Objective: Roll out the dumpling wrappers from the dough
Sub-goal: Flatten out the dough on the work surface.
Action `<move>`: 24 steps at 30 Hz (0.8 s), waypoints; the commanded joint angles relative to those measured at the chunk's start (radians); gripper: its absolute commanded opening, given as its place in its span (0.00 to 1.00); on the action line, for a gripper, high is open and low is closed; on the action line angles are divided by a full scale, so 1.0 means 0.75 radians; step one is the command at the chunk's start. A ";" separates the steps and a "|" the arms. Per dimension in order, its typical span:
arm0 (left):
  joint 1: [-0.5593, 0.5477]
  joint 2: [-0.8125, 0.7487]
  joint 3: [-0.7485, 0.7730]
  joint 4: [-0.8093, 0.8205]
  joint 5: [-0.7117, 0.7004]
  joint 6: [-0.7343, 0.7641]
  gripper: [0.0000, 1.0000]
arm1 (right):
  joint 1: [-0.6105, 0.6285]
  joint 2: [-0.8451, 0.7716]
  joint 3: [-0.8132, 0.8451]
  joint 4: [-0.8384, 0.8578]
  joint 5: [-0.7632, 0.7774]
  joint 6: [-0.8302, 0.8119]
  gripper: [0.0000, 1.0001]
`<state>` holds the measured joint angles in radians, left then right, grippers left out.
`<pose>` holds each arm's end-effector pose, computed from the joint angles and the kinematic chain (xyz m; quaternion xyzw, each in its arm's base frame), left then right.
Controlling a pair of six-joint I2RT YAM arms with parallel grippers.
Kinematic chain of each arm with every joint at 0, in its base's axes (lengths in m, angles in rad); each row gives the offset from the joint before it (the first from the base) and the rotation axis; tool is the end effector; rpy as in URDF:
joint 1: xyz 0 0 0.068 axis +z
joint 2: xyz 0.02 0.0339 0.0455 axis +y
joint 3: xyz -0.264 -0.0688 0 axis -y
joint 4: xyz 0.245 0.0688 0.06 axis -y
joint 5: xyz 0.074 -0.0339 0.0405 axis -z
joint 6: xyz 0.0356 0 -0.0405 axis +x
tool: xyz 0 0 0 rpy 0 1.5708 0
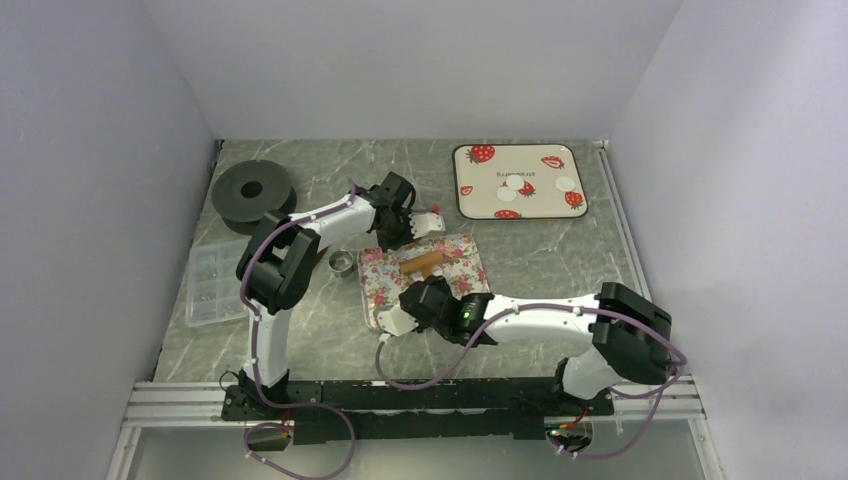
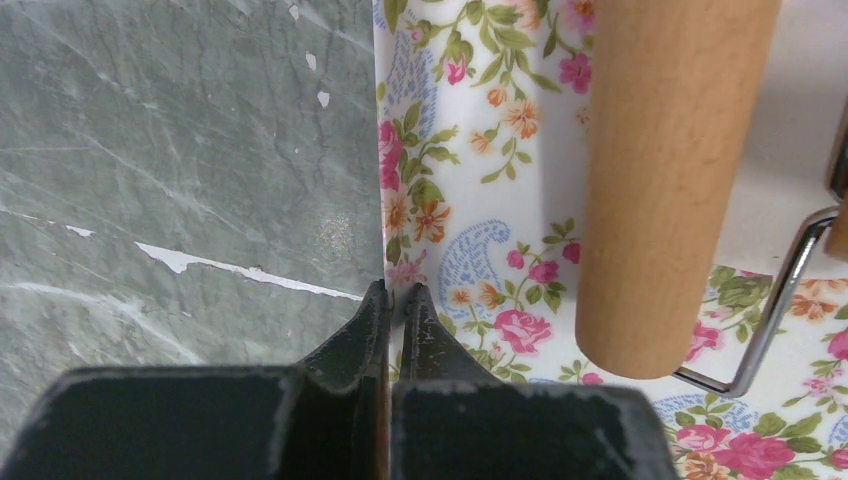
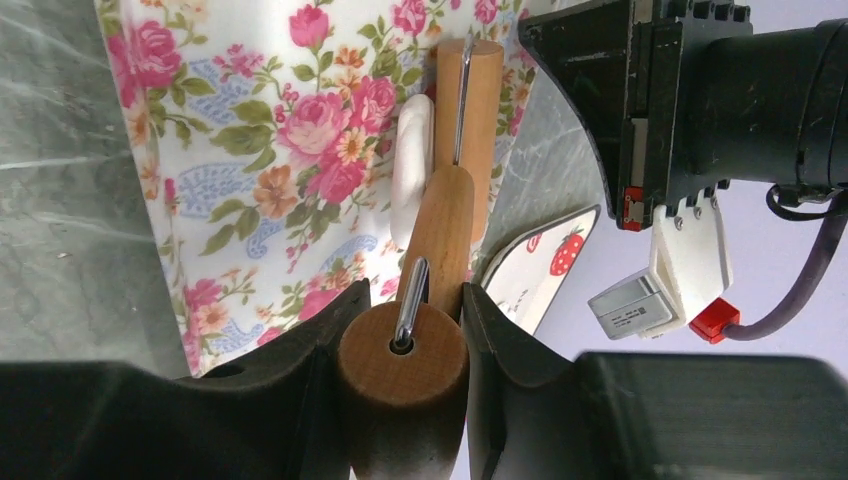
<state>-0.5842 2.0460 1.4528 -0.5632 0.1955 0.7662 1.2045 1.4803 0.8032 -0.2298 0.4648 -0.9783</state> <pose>0.3476 -0.2381 0.1613 0.6244 0.7477 -0.0765 0.2126 0.1187 0.2649 0.1863 -0.7817 0.4909 -0.1806 0.3397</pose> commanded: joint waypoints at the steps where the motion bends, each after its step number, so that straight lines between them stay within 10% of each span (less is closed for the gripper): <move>1: -0.045 0.165 -0.112 -0.122 0.023 0.042 0.00 | 0.063 0.034 -0.122 -0.371 -0.249 0.129 0.00; 24: -0.049 0.172 -0.101 -0.129 0.023 0.039 0.00 | 0.190 -0.078 -0.218 -0.510 -0.227 0.345 0.00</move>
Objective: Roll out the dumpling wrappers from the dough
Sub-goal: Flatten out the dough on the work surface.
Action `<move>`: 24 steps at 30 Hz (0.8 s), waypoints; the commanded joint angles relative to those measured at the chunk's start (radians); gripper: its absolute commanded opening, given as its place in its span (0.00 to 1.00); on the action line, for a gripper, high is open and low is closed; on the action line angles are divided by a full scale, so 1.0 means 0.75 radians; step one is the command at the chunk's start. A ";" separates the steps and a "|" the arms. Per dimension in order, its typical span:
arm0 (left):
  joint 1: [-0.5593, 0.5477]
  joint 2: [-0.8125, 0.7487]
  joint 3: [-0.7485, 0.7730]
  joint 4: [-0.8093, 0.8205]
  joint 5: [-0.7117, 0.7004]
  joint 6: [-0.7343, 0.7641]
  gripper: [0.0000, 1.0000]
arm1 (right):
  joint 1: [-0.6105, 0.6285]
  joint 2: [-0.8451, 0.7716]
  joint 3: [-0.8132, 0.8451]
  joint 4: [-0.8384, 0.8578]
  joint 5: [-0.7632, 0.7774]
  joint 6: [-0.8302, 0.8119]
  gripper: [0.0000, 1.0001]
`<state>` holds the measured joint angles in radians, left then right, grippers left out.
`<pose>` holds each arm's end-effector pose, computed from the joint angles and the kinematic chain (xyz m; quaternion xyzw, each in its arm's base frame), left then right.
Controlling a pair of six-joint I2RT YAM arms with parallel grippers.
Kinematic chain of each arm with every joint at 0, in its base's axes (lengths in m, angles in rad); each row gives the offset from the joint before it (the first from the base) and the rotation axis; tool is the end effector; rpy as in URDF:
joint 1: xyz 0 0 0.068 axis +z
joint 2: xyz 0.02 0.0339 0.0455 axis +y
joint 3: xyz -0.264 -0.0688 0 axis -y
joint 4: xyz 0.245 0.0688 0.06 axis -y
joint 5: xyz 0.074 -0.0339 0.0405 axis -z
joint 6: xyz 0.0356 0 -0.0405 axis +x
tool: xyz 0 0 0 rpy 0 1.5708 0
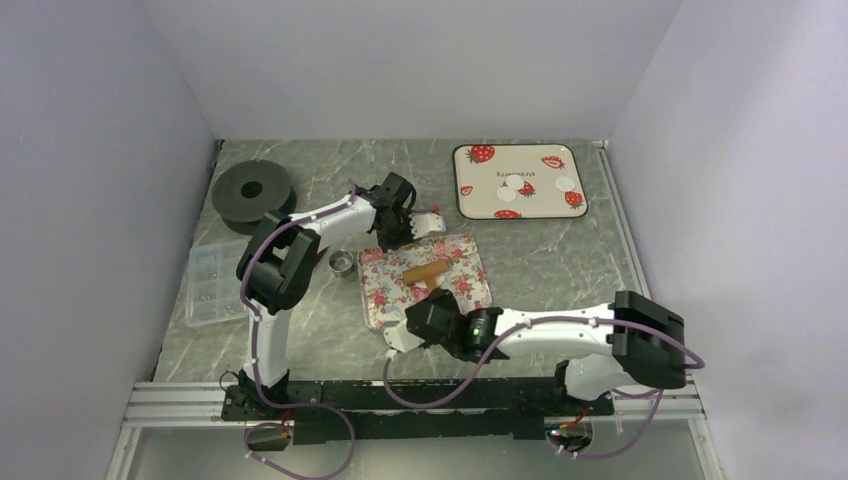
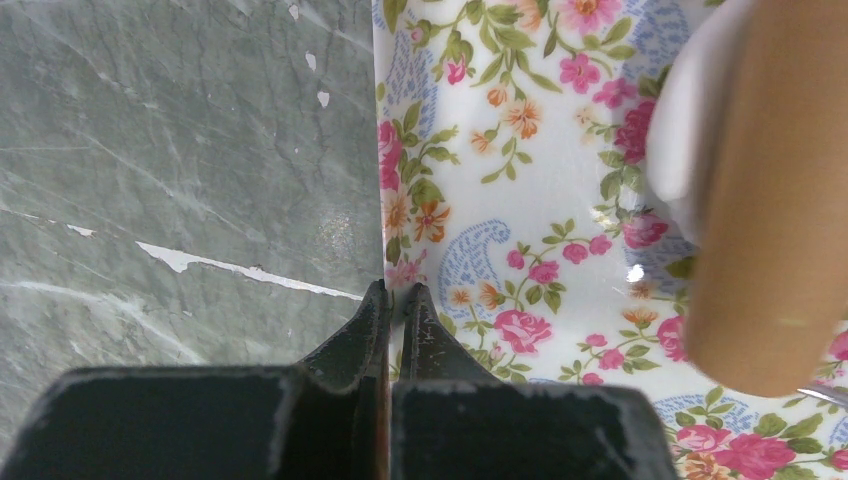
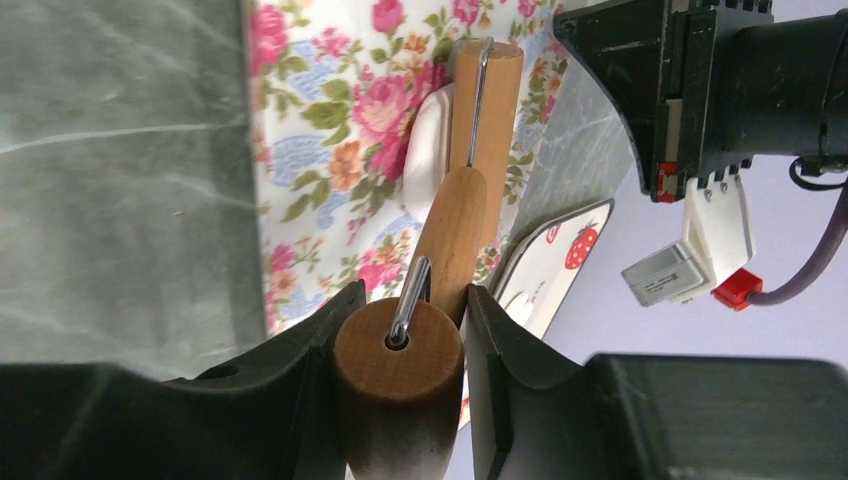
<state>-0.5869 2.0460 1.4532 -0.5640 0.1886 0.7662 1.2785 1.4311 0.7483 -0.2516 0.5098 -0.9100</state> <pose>0.3471 -0.2389 0.1614 0.6251 0.7476 -0.0735 0.2120 0.0955 0.2570 0.1824 -0.7805 0.4917 -0.1800 0.3415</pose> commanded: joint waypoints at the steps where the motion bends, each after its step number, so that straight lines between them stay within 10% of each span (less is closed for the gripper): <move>1: -0.047 0.172 -0.103 -0.129 0.033 0.039 0.00 | 0.112 -0.037 -0.156 -0.505 -0.287 0.281 0.00; 13: -0.050 0.183 -0.106 -0.128 0.021 0.041 0.00 | -0.098 0.111 -0.065 -0.309 -0.312 -0.029 0.00; 24: -0.050 0.180 -0.099 -0.128 0.027 0.040 0.00 | 0.129 -0.096 -0.190 -0.551 -0.310 0.316 0.00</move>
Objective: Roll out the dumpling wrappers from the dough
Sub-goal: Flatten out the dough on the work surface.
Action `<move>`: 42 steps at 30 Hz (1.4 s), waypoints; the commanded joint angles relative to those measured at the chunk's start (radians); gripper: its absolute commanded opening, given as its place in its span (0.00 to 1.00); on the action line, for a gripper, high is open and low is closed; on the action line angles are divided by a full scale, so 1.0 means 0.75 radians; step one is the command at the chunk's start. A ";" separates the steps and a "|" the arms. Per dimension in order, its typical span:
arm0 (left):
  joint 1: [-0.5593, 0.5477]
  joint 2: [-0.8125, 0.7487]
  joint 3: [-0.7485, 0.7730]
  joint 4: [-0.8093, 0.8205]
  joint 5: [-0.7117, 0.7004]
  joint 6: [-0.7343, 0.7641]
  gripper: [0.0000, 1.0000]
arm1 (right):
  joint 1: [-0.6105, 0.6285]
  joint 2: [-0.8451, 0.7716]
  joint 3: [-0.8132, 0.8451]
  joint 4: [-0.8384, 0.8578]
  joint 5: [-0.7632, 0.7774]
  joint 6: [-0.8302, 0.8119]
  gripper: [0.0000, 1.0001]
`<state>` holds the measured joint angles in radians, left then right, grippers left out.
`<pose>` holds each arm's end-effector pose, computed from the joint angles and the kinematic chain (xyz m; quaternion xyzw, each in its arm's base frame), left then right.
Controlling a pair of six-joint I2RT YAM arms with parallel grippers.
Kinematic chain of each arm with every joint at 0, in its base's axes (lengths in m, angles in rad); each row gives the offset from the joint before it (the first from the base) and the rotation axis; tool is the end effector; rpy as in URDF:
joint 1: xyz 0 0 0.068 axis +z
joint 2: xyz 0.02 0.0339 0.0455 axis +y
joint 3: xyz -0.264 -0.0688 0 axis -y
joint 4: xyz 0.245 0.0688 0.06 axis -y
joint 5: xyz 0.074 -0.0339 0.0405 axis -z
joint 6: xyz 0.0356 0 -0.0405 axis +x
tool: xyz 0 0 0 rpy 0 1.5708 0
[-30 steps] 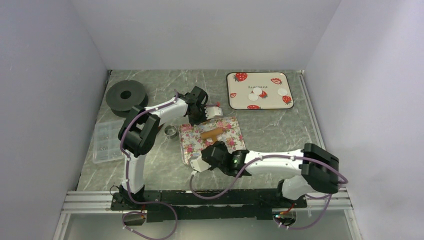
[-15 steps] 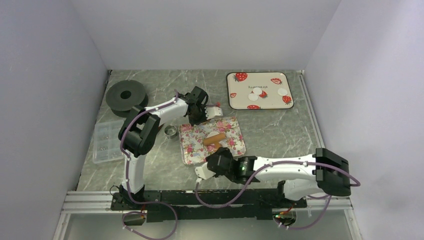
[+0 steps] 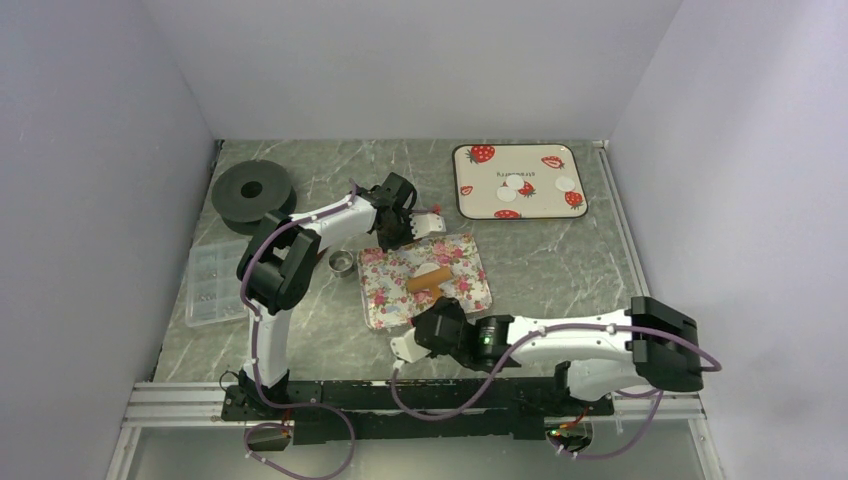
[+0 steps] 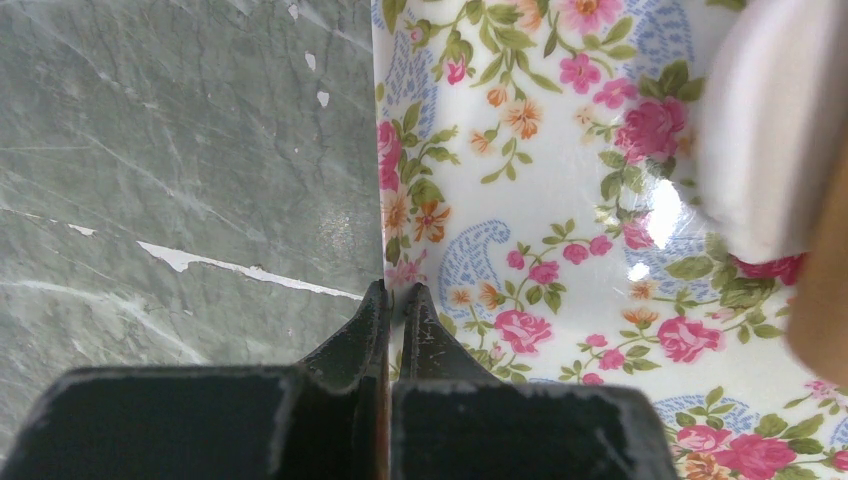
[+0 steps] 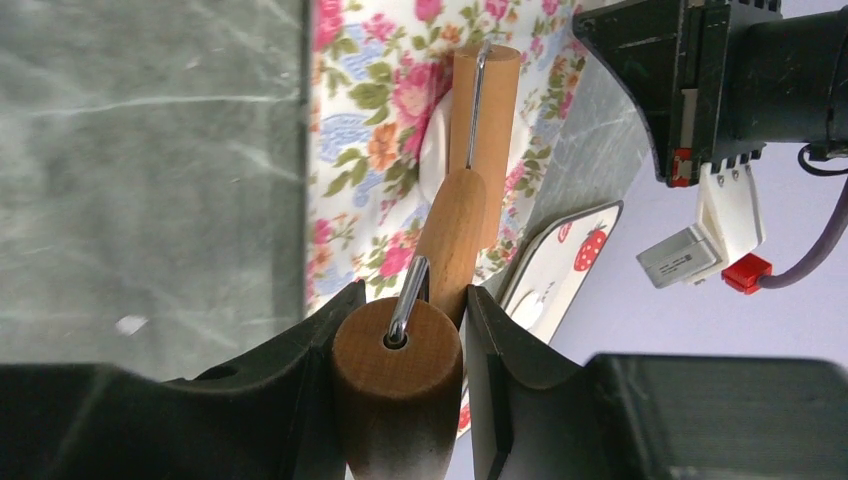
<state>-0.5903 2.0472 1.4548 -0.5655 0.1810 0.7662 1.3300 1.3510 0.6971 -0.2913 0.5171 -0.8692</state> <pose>0.3467 -0.2400 0.1612 0.6260 0.7474 -0.0702 0.2111 0.0779 0.2433 0.1847 -0.7839 0.4877 -0.1689 0.3452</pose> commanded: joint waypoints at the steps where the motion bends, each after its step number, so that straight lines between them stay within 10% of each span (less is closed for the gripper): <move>1: -0.045 0.179 -0.104 -0.124 0.037 0.042 0.00 | 0.062 0.011 -0.128 -0.482 -0.314 0.244 0.00; 29: -0.047 0.174 -0.116 -0.122 0.022 0.048 0.00 | -0.154 0.212 -0.034 -0.257 -0.276 -0.012 0.00; 42: -0.049 0.172 -0.111 -0.121 0.020 0.050 0.00 | 0.006 -0.006 -0.159 -0.464 -0.251 0.238 0.00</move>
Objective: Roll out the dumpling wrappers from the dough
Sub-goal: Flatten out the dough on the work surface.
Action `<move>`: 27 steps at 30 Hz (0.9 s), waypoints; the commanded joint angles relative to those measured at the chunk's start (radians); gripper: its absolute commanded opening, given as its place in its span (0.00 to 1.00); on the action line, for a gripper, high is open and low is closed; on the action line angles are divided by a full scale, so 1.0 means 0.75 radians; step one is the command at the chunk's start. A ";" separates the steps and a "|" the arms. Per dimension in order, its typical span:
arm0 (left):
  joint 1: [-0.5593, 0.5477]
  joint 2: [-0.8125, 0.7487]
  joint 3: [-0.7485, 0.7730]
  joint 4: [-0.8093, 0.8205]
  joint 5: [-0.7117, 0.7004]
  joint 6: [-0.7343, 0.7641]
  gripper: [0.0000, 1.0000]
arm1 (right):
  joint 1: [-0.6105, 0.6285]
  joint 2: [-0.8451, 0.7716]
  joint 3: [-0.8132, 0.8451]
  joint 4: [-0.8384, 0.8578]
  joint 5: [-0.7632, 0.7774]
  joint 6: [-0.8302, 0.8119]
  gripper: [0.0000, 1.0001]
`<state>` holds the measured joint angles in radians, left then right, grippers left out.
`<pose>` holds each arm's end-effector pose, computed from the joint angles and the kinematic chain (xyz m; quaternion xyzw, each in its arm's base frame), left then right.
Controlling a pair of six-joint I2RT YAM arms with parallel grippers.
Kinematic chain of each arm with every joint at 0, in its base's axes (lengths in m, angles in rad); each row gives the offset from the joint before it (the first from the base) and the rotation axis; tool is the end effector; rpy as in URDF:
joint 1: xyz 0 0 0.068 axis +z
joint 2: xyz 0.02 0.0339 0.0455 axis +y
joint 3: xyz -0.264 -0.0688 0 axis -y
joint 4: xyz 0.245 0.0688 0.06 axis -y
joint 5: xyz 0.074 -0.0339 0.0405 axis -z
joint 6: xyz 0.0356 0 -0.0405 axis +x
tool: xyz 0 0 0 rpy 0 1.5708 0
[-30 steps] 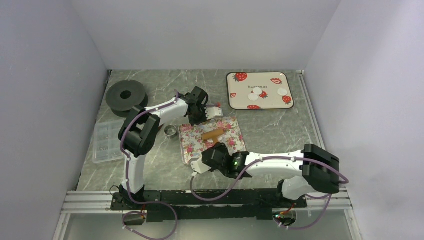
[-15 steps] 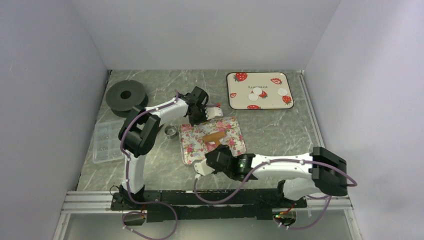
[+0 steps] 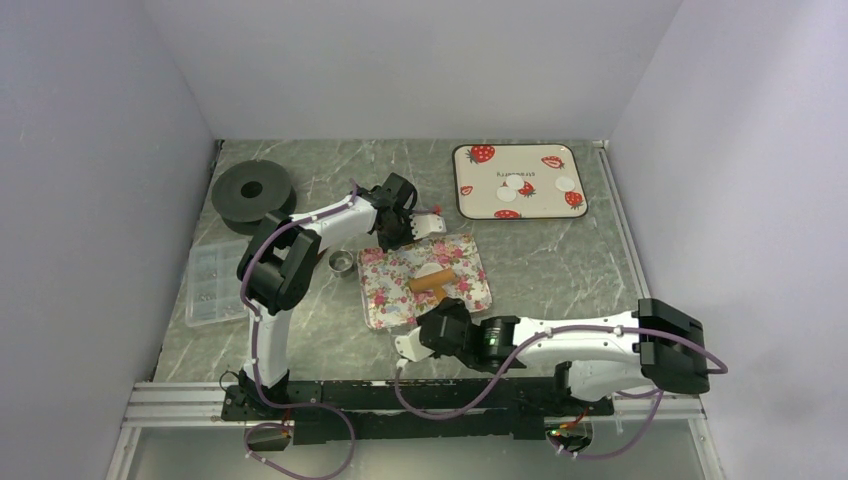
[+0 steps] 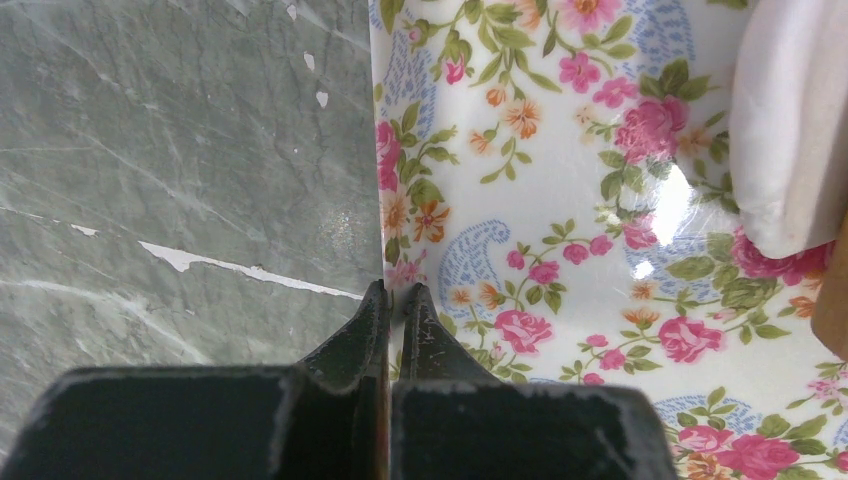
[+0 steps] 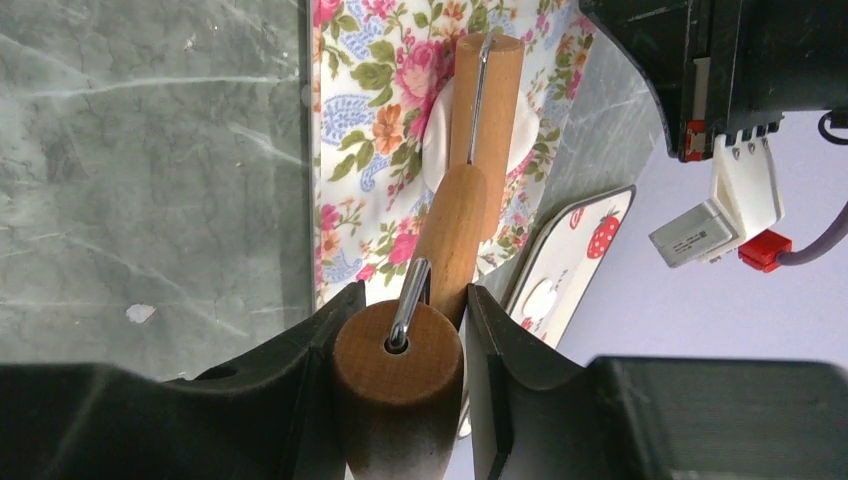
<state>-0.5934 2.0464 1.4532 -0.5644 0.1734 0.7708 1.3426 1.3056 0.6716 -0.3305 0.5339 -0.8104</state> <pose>0.3459 -0.2407 0.1611 0.6285 0.7457 -0.0663 0.2111 0.0727 0.2330 0.1855 -0.7730 0.5061 -0.1672 0.3440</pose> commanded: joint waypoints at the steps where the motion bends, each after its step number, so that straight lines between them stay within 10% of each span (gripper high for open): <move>1: -0.045 0.174 -0.109 -0.121 0.029 0.045 0.00 | -0.033 0.072 -0.123 -0.379 -0.275 0.132 0.00; 27: -0.047 0.162 -0.115 -0.127 0.022 0.044 0.00 | -0.150 0.188 -0.058 -0.308 -0.263 -0.004 0.00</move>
<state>-0.5972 2.0457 1.4517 -0.5636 0.1631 0.7734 1.3048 1.3132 0.6720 -0.3328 0.5220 -0.8207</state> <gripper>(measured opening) 0.026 0.408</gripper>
